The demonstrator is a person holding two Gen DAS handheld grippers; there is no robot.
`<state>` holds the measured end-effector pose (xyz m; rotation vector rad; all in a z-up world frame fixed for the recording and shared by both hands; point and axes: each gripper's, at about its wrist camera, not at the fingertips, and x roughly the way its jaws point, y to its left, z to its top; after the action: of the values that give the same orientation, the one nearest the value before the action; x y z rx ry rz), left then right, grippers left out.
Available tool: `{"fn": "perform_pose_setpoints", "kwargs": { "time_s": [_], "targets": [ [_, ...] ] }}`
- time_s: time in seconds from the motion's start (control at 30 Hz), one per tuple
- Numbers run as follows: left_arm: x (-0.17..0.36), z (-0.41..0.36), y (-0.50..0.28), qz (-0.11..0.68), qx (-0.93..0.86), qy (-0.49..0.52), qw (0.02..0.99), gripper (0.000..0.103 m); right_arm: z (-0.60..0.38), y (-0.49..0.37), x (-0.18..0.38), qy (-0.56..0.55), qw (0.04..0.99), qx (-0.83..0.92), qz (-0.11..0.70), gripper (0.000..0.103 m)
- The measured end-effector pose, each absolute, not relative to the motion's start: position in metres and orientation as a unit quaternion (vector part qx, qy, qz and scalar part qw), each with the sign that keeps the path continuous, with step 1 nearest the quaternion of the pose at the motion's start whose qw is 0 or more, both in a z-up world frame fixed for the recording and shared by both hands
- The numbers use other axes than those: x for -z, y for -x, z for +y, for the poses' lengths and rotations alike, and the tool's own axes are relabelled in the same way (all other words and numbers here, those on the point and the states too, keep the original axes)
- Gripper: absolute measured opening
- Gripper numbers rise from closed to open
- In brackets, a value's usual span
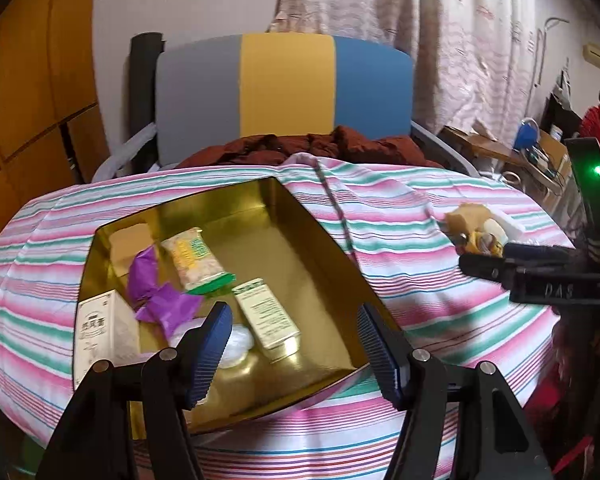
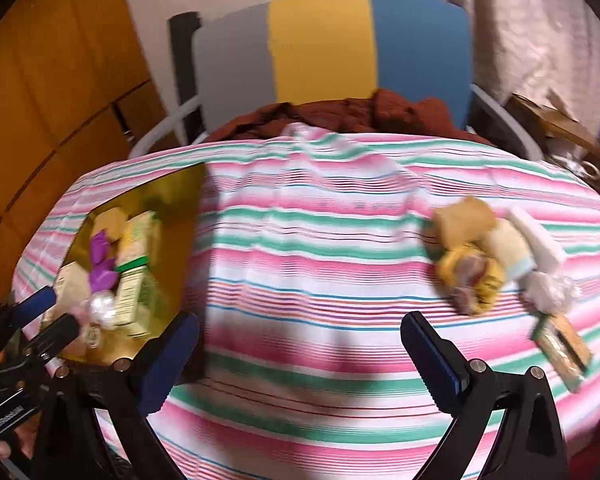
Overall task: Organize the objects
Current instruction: 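Move both tools back over the remaining pile of items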
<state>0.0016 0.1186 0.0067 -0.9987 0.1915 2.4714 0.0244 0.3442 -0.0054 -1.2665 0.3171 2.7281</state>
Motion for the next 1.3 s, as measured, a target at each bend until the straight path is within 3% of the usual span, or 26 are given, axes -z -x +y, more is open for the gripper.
{"fn": "perform_pose_setpoints", "kwargs": {
  "time_s": [0.37,0.63,1.3],
  "targets": [
    [-0.008,0.167,-0.012,0.097,-0.874,0.365,0.305,0.065,0.483,-0.066,-0.005,0.387,0.223,-0.877,0.176,0.102],
    [0.000,0.208,-0.019,0.126,-0.853,0.373,0.343,0.065,0.576,-0.131,0.020,0.279,0.302,-0.809,0.419,0.103],
    [0.025,0.292,-0.001,0.109,-0.803,0.428,0.400,0.065,0.586,-0.140,0.024,0.237,0.265,-0.803,0.478,0.103]
  ]
}}
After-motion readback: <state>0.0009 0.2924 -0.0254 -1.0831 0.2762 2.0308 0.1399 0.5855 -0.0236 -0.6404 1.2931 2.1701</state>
